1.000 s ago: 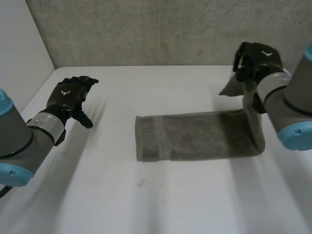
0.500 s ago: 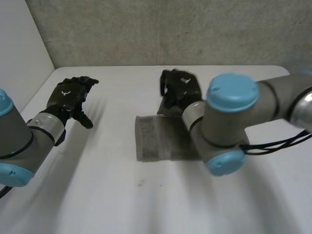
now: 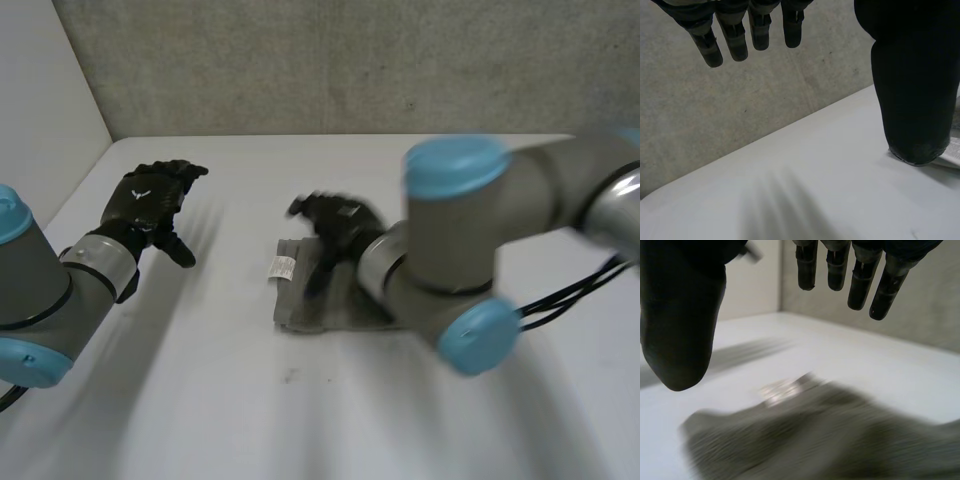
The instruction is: Fold the towel.
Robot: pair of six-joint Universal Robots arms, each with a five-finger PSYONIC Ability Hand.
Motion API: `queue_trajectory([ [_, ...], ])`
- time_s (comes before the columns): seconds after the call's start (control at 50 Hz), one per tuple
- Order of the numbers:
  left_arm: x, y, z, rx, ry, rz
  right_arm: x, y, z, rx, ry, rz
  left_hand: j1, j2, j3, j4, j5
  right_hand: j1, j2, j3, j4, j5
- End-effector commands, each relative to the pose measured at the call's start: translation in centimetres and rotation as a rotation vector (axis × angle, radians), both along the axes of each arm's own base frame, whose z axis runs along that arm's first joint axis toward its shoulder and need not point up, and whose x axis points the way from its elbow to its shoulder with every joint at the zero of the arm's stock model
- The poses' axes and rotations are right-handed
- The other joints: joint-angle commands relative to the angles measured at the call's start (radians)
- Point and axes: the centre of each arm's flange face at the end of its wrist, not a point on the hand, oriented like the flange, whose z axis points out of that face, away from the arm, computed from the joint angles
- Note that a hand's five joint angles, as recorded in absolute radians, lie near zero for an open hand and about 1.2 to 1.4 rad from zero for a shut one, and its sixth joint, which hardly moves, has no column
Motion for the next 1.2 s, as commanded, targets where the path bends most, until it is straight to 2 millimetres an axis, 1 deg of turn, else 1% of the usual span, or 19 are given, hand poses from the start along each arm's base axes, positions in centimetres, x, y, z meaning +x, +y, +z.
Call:
queue_trajectory([
  [0.02,-1.4,0.9,0.4,-0.012,0.002,-0.048,-6.6,-3.5,4.6,-0.062,-0.026,-0.173,-0.002,0.009,0.007,0.008,-0.027,-0.065,-0.076,-0.072,-0.091,-0.06],
  [0.08,-2.8,1.7,0.7,-0.024,0.004,-0.089,-7.8,-3.8,4.2,-0.053,-0.005,-0.199,-0.001,0.01,0.008,0.009,-0.026,-0.065,-0.076,-0.072,-0.091,-0.06],
  [0.12,-4.1,2.5,0.6,-0.025,0.005,-0.132,-10.2,-4.4,2.8,-0.046,0.065,-0.244,0.011,0.021,0.02,0.02,-0.014,-0.065,-0.076,-0.072,-0.091,-0.06],
  [0.18,-4.9,2.8,0.7,-0.031,0.009,-0.155,-12.4,-4.6,1.1,-0.055,0.15,-0.271,0.011,0.022,0.02,0.02,-0.014,-0.065,-0.076,-0.072,-0.091,-0.06],
  [0.26,-7.8,3.9,-0.1,-0.023,0.009,-0.234,-14.2,-4.6,-0.7,-0.079,0.219,-0.29,0.037,0.048,0.046,0.047,0.012,-0.065,-0.076,-0.072,-0.091,-0.06],
  [0.34,-10.2,4.5,-0.8,-0.018,0.008,-0.287,-16.1,-4.2,-3.0,-0.137,0.258,-0.311,0.037,0.048,0.046,0.047,0.012,0.155,0.145,0.148,0.129,0.16],
  [0.46,-11.8,4.5,-1.7,0.001,0.0,-0.285,-16.6,-2.7,-5.4,-0.18,0.298,-0.258,0.037,0.048,0.046,0.047,0.012,0.256,0.246,0.249,0.23,0.261],
  [0.6,-11.5,4.2,-1.6,0.086,0.028,-0.195,-16.5,-2.1,-8.0,-0.145,0.321,-0.197,0.022,0.033,0.031,0.032,-0.002,0.244,0.234,0.238,0.218,0.249],
  [0.64,-11.4,4.2,-1.4,0.114,0.051,-0.181,-16.4,-2.6,-8.6,-0.171,0.31,-0.196,0.019,0.03,0.028,0.029,-0.005,0.349,0.339,0.343,0.323,0.354],
  [0.7,-11.2,4.4,-1.0,0.168,0.097,-0.164,-16.3,-3.0,-8.7,-0.19,0.306,-0.199,0.017,0.027,0.025,0.026,-0.008,0.42,0.41,0.414,0.395,0.426],
  [0.74,-11.0,4.7,-0.4,0.198,0.129,-0.156,-16.2,-3.7,-9.3,-0.225,0.301,-0.212,0.014,0.025,0.023,0.023,-0.011,0.642,0.632,0.635,0.616,0.647],
  [0.76,-11.0,4.7,-0.4,0.198,0.129,-0.156,-16.2,-3.7,-9.3,-0.225,0.301,-0.212,0.014,0.024,0.023,0.023,-0.011,0.644,0.633,0.637,0.618,0.649],
  [0.8,-10.9,4.9,0.0,0.202,0.141,-0.156,-16.2,-4.3,-9.4,-0.265,0.305,-0.226,0.011,0.022,0.02,0.02,-0.014,0.962,0.952,0.955,0.936,0.967],
  [0.88,-10.4,5.2,0.6,0.206,0.153,-0.147,-16.2,-4.7,-9.4,-0.305,0.329,-0.233,0.005,0.016,0.014,0.014,-0.02,1.155,1.145,1.149,1.13,1.161],
  [1.04,-9.2,5.7,0.8,0.212,0.145,-0.13,-16.7,-5.1,-8.9,-0.395,0.452,-0.26,0.002,0.013,0.011,0.012,-0.023,1.156,1.146,1.15,1.13,1.161],
  [1.1,-8.9,5.6,0.8,0.212,0.144,-0.121,-16.1,-5.9,-7.7,-0.472,0.478,-0.247,0.002,0.013,0.011,0.012,-0.023,1.156,1.146,1.15,1.13,1.161],
  [1.14,-8.1,5.5,1.2,0.206,0.145,-0.103,-15.6,-6.3,-6.8,-0.523,0.486,-0.233,0.002,0.013,0.011,0.012,-0.023,1.156,1.146,1.15,1.13,1.161],
  [1.18,-7.7,5.3,1.5,0.2,0.149,-0.093,-12.2,-5.6,-4.3,-0.652,0.469,-0.161,0.002,0.013,0.011,0.012,-0.023,1.156,1.146,1.15,1.13,1.161],
  [1.2,-7.3,5.1,1.8,0.193,0.153,-0.079,-12.2,-5.6,-4.3,-0.653,0.469,-0.16,0.002,0.013,0.011,0.012,-0.023,1.156,1.146,1.15,1.13,1.161],
])
